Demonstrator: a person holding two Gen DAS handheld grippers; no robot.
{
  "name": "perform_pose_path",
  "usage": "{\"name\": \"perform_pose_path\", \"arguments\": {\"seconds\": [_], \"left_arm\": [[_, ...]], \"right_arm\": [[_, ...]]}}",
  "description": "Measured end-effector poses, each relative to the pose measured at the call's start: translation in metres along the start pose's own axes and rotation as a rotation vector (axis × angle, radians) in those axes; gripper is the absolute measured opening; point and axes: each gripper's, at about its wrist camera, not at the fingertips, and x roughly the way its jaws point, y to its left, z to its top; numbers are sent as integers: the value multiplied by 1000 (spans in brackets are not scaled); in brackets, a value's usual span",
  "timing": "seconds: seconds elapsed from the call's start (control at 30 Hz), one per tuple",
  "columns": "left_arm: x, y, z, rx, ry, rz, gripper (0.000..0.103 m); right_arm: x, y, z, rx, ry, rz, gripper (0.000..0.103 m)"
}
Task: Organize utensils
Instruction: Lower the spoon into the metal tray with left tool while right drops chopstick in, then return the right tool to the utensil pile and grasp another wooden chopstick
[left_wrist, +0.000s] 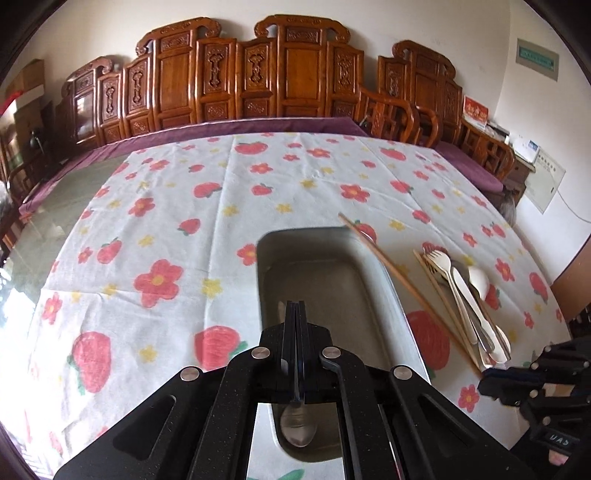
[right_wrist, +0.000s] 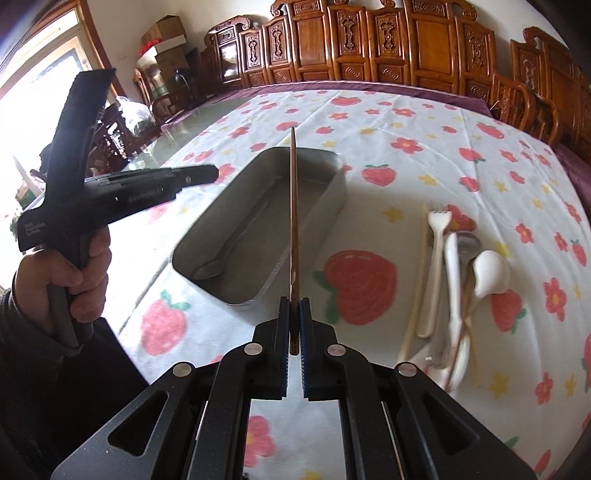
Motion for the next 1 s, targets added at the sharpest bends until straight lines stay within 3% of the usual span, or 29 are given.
{"name": "perform_pose_path", "arguments": {"seconds": [0.33,0.67,0.87,1.0], "left_arm": [[-15,30,-1,-25,-25,26,0],[-23,39,-2,-35,-39,-2,0],[-26,41,-2,-34,-47,-4,0],[-27,37,-2,-24,-51,-8,0]], "right_arm": [[24,22,17,78,71,18,6],[43,31,43,71,36,-95,6],[53,32,45,69,35,-55,7],[47,30,43,66,6,-24,21]]}}
